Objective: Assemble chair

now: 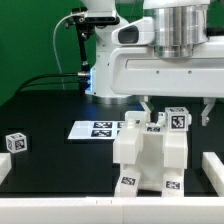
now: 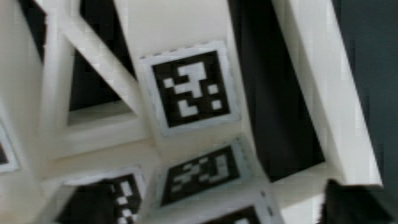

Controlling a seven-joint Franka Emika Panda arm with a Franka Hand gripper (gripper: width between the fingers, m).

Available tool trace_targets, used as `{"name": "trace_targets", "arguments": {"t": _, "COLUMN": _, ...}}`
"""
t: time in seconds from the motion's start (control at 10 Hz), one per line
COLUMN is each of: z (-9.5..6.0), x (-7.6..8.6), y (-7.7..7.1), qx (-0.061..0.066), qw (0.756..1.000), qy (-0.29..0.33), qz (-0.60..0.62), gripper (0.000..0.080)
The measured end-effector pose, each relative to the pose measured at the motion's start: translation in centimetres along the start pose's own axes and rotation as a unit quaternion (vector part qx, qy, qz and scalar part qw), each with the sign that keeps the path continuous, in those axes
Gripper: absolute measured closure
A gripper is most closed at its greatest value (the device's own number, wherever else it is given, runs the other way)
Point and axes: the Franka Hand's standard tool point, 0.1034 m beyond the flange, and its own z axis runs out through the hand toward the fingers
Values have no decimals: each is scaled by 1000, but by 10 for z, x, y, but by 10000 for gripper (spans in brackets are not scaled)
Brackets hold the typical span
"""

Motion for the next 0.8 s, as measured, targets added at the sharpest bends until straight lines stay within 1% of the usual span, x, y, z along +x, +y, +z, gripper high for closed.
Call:
{"name": "trace_targets", "arguments": {"t": 0.2, "z": 1, "x": 0, "y": 0, "qx": 0, "qw": 998, "qy": -1, "qz": 62, "gripper": 534}}
{"name": "trace_targets", "arguments": {"t": 0.4, "z": 1, "x": 0, "y": 0, "qx": 2, "qw": 993, "qy": -1, "qz": 116, "gripper": 537}}
{"name": "trace_targets", "arguments": {"t": 0.5, "z": 1, "x": 1, "y": 3, "qx": 2, "qw": 985, "qy": -1, "qz": 171, "gripper": 537}}
{"name": "trace_targets", "arguments": {"t": 0.7, "z": 1, "x": 2, "y": 3, "qx": 3, "qw": 958, "qy": -2, "qz": 288, "gripper": 537}}
{"name": "trace_targets", "arguments": {"t": 0.8, "z": 1, "x": 3, "y": 5, "qx": 9, "qw": 938, "qy": -3, "qz": 347, "gripper": 537}}
